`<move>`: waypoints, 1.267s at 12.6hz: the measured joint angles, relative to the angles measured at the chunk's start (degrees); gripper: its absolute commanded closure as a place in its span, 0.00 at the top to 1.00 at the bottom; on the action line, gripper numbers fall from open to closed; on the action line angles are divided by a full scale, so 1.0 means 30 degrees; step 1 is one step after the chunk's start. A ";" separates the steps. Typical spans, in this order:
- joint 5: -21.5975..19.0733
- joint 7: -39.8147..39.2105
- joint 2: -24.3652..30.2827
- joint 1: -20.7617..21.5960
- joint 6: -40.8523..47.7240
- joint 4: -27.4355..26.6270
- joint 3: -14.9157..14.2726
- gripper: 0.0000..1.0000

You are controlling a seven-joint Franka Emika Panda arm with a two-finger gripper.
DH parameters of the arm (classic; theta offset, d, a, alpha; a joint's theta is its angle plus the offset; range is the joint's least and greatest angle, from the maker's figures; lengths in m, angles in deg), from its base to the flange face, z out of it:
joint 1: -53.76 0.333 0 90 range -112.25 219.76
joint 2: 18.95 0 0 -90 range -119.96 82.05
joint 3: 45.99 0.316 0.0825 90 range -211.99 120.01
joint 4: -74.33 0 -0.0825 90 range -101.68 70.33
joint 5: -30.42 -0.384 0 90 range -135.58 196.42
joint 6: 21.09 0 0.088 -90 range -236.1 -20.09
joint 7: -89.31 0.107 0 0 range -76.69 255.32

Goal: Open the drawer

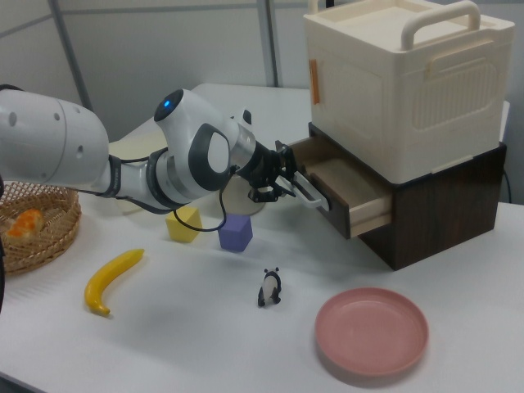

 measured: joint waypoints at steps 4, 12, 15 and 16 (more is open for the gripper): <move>0.0046 0.0087 0.0608 0.0226 0.0200 -0.0809 -0.0001 0.11; 0.0064 0.0312 0.1210 0.0642 0.0659 -0.0899 0.0054 0.91; 0.0063 0.0322 0.1699 0.0987 0.2126 -0.0884 0.0147 0.91; 0.0052 0.0376 0.2008 0.1343 0.3071 -0.0877 0.0163 0.91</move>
